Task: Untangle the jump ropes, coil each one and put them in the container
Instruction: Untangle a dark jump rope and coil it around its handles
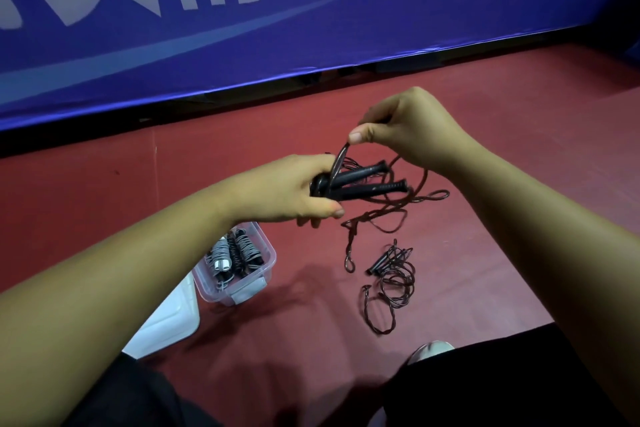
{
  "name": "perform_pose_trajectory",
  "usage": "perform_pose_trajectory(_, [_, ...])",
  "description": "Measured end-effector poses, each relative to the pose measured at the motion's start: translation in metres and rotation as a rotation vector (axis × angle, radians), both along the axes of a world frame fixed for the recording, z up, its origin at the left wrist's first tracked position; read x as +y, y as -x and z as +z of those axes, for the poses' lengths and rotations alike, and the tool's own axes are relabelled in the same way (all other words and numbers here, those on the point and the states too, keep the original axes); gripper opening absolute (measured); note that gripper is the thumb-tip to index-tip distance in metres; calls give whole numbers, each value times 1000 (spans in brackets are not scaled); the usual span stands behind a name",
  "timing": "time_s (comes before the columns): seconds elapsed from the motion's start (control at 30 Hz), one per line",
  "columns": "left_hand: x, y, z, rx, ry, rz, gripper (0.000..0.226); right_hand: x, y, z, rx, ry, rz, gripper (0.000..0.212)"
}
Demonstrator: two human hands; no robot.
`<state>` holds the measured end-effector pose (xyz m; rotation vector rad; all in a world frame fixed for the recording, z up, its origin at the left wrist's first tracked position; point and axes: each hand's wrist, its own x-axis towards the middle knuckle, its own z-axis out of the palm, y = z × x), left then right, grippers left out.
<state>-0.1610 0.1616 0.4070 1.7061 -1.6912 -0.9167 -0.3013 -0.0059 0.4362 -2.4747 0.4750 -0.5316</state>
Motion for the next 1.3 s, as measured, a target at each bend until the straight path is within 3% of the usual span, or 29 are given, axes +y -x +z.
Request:
perform_pose_trajectory(0.07, [1,-2,4,161,24,59,31,-6,2,-4,-13,-143,-10,31])
perform_pose_trajectory(0.13, [0,-4,8,286,56,118,51,-9,4,-10,-23,-320,6,24])
perform_pose_trajectory(0.23, [-1,-4,10,368,125,151,70,-7,2,-23,-8,-475,50,9])
perform_pose_trajectory(0.47, [-6,-18,6,439,166,334,40,-3,-5,-34,111,-620,63,22])
perform_pose_trajectory(0.6, [-8,-24,8,392,223,428,33,-3,-6,-29,142,-821,125,24])
perform_pose_trajectory(0.73, [-12,-34,5,599,193,509,22,3,-3,-22,181,-980,168,26])
perform_pose_trajectory(0.87, [-15,-40,8,884,106,519,23,10,-5,-15,201,-1067,168,28])
perform_pose_trajectory(0.93, [-15,-45,10,933,118,534,25,11,-4,-12,206,-1115,175,27])
perform_pose_trajectory(1.17, [-14,-56,6,766,142,581,7,18,1,-8,261,-1079,161,22])
perform_pose_trajectory(1.3, [-10,-57,5,280,203,596,19,18,0,-12,283,-1085,115,18])
